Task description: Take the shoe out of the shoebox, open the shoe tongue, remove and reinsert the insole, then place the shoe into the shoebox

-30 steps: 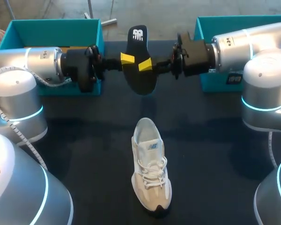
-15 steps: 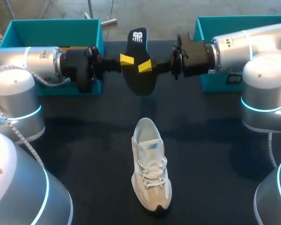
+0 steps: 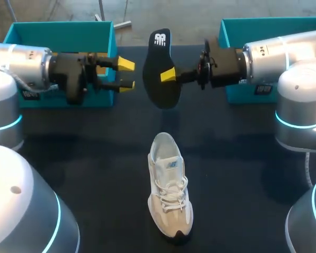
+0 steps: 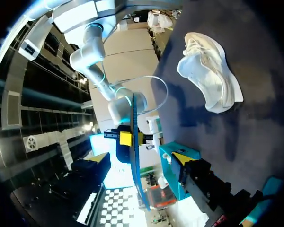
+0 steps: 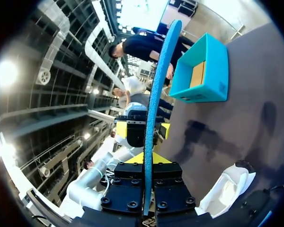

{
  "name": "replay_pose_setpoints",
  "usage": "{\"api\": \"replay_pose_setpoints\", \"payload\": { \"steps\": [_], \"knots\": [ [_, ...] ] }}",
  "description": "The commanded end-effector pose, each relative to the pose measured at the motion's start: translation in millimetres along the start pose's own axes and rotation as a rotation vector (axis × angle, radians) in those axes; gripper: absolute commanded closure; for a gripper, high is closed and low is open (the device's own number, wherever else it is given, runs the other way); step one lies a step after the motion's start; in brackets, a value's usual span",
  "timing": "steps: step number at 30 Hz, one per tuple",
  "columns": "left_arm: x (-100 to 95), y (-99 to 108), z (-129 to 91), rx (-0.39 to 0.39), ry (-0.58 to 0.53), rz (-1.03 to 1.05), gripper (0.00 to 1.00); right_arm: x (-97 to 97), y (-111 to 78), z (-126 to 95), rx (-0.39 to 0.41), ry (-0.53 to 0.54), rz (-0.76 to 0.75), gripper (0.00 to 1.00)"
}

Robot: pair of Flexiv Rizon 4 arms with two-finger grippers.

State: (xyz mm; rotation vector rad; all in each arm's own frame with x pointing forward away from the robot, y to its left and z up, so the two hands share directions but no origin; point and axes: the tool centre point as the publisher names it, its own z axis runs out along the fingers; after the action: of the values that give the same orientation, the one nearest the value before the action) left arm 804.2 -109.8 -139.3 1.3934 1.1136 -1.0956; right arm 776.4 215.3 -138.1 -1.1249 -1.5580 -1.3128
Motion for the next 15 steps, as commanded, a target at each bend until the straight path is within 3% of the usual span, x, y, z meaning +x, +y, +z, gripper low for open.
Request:
{"api": "replay_pose_setpoints", "payload": {
  "steps": [1, 15],
  "knots": [
    [-3.0, -12.1, -23.4, 0.016, 0.031, -0.033, 0.0, -0.8, -2.5, -1.4, -0.01, -0.001, -0.001, 1.0],
    [-4.0, -15.4, -26.2, 0.024, 0.055, -0.01, 0.0, -0.7, -3.1, -1.2, -0.019, 0.004, 0.012, 1.0]
  ]
}}
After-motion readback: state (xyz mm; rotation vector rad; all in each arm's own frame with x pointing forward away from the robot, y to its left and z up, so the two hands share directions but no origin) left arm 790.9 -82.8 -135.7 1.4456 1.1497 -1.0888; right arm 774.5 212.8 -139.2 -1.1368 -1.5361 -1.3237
